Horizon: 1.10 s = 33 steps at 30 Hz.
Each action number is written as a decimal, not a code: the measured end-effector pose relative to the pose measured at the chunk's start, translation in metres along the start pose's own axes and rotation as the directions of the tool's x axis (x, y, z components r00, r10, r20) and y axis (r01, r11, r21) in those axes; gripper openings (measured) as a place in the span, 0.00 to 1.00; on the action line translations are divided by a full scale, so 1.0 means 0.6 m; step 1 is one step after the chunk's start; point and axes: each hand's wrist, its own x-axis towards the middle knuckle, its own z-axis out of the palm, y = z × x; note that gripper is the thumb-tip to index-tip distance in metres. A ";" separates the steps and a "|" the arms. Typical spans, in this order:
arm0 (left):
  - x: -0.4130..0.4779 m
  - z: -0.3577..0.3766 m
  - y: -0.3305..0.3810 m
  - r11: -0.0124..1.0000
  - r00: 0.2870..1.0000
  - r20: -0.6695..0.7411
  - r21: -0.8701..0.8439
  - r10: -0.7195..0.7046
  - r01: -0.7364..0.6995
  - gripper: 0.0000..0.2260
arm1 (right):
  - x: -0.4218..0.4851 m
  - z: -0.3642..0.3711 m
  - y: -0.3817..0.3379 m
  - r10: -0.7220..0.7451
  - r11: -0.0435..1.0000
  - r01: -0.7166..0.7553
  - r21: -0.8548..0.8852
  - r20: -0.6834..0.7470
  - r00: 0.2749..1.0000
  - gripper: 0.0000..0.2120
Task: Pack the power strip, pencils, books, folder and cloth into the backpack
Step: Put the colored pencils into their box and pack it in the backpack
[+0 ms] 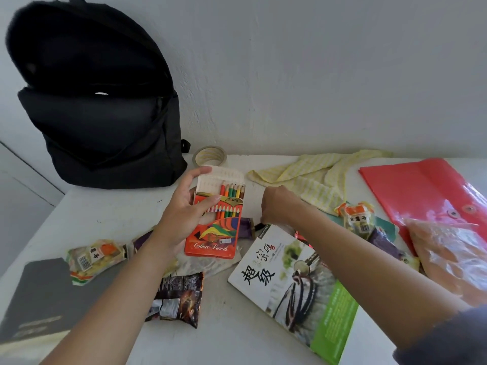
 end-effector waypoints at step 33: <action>0.031 0.007 0.012 1.000 1.000 0.028 0.027 -0.006 0.006 0.21 | -0.021 -0.087 -0.050 -0.049 0.382 0.444 0.810 -0.462 0.885 0.13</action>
